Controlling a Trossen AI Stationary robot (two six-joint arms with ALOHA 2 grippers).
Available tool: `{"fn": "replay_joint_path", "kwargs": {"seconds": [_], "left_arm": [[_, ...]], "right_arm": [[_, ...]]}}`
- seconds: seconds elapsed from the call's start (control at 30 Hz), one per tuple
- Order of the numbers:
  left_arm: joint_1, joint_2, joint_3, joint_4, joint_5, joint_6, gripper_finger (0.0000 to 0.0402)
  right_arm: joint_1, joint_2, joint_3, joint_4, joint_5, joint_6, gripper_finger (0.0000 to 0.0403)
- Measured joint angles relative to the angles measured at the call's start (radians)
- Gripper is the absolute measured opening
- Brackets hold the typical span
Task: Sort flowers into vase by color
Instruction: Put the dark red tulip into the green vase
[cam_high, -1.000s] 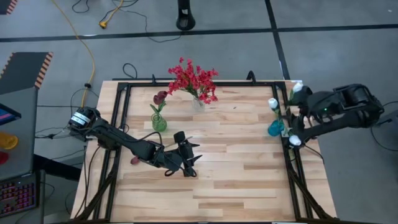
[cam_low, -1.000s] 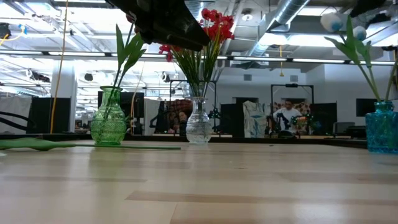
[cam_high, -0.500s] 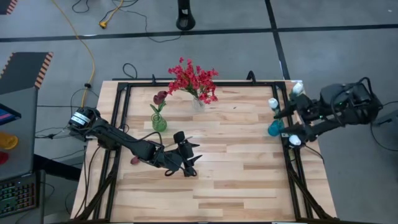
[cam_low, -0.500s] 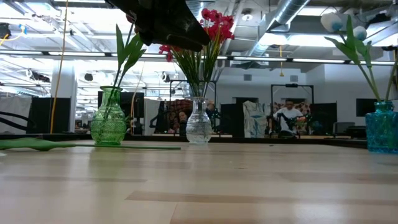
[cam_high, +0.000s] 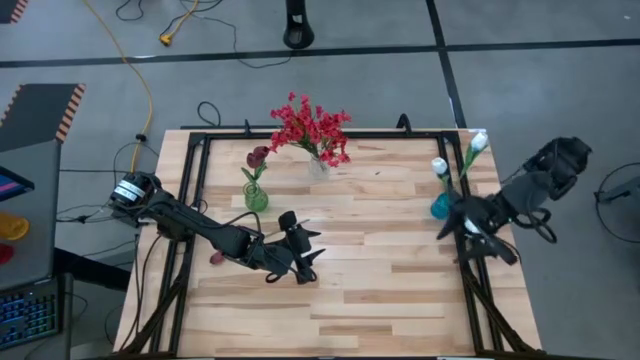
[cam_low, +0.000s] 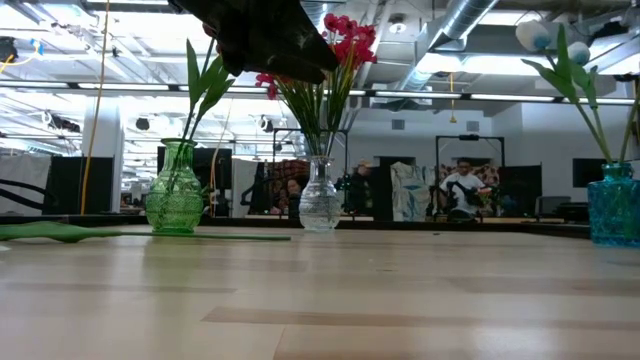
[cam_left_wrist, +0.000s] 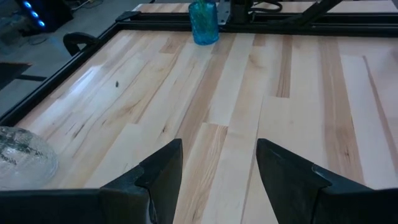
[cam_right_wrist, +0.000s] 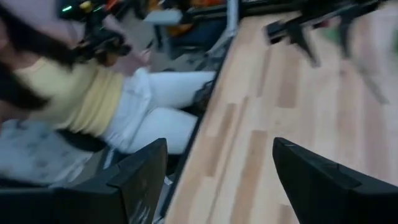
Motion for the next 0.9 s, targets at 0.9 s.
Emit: {"fn": "replay_joint_path", "kwargs": {"seconds": [0.9], "left_arm": [[0.0,0.0,0.0,0.0,0.0,0.0,0.0194]], "right_arm": [[0.472,0.288,-0.002,0.013,0.406,0.379,0.0317]]}}
